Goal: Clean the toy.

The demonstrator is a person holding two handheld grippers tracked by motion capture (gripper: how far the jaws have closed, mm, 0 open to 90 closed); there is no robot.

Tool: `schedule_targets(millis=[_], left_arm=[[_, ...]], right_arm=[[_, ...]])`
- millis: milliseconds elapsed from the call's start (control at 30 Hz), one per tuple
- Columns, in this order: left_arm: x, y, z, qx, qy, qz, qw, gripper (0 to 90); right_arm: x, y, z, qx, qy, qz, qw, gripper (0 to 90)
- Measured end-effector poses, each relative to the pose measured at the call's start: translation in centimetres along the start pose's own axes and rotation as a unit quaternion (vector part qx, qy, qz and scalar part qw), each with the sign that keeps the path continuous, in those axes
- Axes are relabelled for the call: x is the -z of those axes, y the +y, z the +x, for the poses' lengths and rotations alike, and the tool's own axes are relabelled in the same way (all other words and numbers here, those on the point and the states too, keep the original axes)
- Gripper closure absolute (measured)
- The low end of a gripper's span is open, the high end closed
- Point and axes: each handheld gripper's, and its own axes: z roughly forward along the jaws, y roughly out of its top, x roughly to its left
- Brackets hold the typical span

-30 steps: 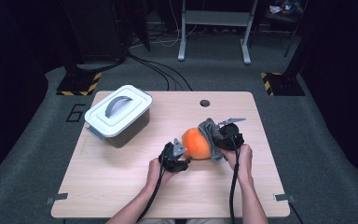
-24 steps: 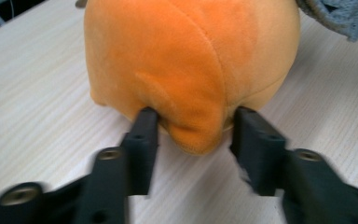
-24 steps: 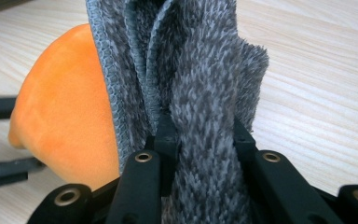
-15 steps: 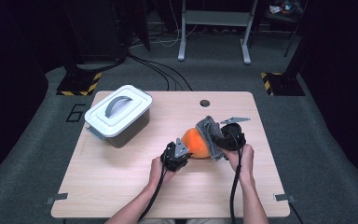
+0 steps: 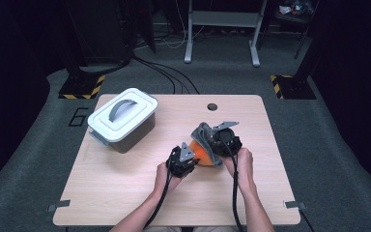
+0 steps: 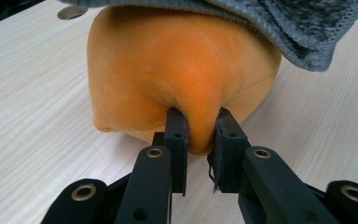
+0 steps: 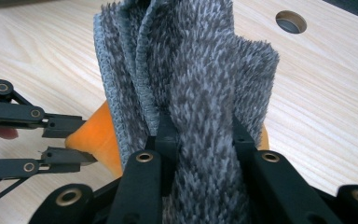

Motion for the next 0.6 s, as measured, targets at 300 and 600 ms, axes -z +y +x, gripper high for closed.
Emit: schedule_targets(millis=[300, 600], left_arm=[[0.0, -0.3, 0.1, 0.01, -0.004, -0.004, 0.9999, 78.3], [0.0, -0.4, 0.2, 0.012, -0.004, -0.003, 0.9999, 78.3]], right_arm=[[-0.2, -1.2, -2.1, -0.031, -0.006, 0.001, 0.9995, 72.2], [-1.3, -3.3, -5.2, -0.083, -0.012, 0.018, 0.9963, 72.2]])
